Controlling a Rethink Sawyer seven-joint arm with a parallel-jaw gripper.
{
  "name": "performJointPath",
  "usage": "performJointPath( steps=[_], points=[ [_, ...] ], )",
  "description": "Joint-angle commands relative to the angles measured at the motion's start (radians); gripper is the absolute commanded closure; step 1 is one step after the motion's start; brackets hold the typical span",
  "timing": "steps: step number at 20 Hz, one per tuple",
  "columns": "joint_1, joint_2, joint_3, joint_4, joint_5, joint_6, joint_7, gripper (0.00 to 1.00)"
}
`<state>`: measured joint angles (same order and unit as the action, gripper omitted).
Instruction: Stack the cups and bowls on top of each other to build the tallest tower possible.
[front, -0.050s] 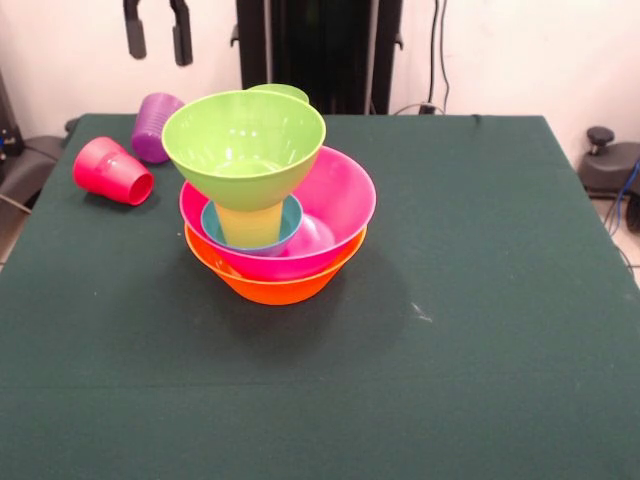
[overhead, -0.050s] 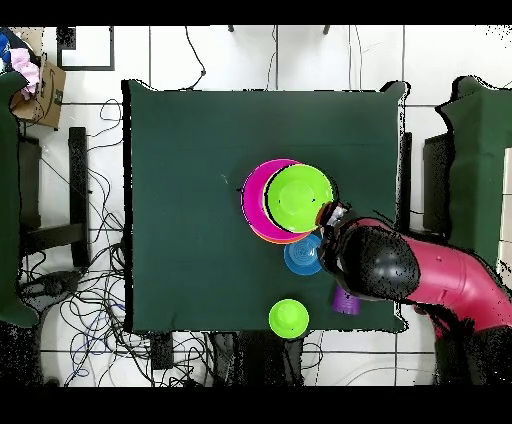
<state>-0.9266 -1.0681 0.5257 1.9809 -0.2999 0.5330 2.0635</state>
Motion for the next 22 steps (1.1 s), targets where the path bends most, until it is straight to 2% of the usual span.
performJointPath(
  steps=[1, 7, 14, 22],
  points=[
    [0.01, -0.042, 0.07, 0.056, 0.044, 0.16, -0.129, 0.0],
    [0.027, -0.064, 0.06, 0.066, 0.039, 0.159, -0.105, 0.0],
    [0.102, -0.14, 0.021, 0.14, 0.066, 0.127, 0.007, 0.0],
    [0.152, -0.123, -0.015, 0.133, 0.056, 0.105, 0.048, 0.0]
  ],
)
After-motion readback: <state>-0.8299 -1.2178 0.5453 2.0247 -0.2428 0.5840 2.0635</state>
